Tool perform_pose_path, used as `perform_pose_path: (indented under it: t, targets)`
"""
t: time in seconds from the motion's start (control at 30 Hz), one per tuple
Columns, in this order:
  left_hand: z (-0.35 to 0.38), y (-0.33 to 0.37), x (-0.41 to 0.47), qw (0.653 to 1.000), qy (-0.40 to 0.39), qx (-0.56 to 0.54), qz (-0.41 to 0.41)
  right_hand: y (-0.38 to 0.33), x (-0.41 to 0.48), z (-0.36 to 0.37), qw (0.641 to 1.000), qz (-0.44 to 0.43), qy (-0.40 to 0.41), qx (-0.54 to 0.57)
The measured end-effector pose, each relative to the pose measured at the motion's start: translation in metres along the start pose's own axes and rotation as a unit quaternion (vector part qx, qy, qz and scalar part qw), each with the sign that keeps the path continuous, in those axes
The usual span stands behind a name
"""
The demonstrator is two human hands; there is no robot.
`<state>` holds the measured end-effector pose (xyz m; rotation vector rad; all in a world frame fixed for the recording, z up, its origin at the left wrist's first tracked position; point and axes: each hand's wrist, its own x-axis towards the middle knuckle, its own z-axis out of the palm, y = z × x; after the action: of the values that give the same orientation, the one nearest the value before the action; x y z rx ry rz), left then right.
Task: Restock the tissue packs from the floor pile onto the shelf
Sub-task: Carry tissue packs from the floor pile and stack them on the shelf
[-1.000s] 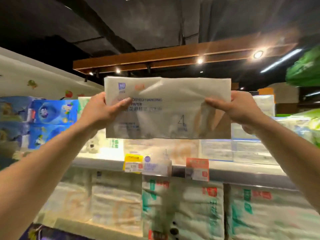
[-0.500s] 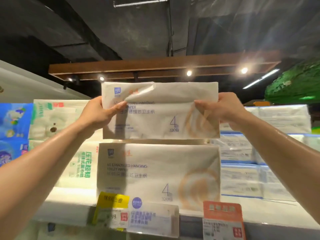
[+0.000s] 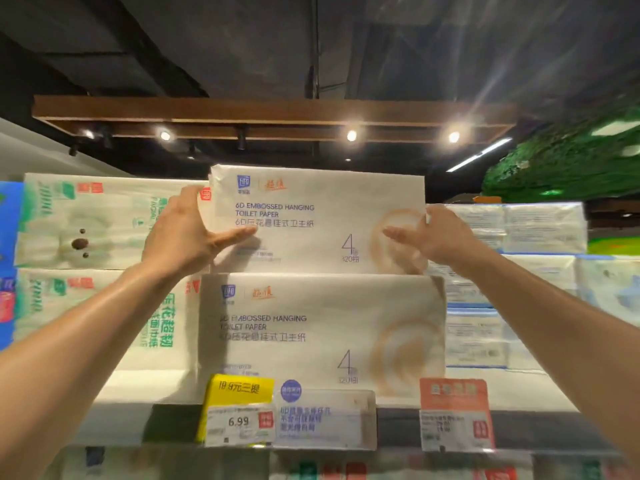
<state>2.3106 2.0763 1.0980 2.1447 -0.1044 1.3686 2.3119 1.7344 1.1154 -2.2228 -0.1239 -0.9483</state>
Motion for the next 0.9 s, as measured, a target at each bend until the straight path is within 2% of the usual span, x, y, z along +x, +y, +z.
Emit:
perform_pose_path:
  t: [0.17,0.3,0.37,0.5,0.7,0.9]
  targets:
    - [-0.035,-0.015,-0.035,0.999,-0.037,-0.014,-0.008,-0.024,-0.072,-0.026,0.998,0.006,0.052,-0.043]
    - [-0.063,-0.008,-0.087,0.993,-0.092,-0.064,0.038,-0.04,-0.151,-0.042,0.995,-0.004,0.063,-0.082]
    - [-0.072,0.0,-0.122,0.985,-0.129,-0.098,0.065,-0.045,-0.193,-0.048,0.992,-0.001,0.051,-0.119]
    - [-0.076,0.027,-0.191,0.951,-0.256,-0.133,0.109,-0.05,-0.269,-0.076,0.979,0.032,-0.014,-0.201]
    - [-0.085,0.116,-0.269,0.899,-0.364,-0.154,0.19,-0.029,-0.373,-0.16,0.963,0.073,-0.019,-0.26]
    - [-0.088,0.252,-0.38,0.848,-0.424,-0.177,0.263,0.027,-0.497,-0.272,0.941,0.141,-0.028,-0.306]
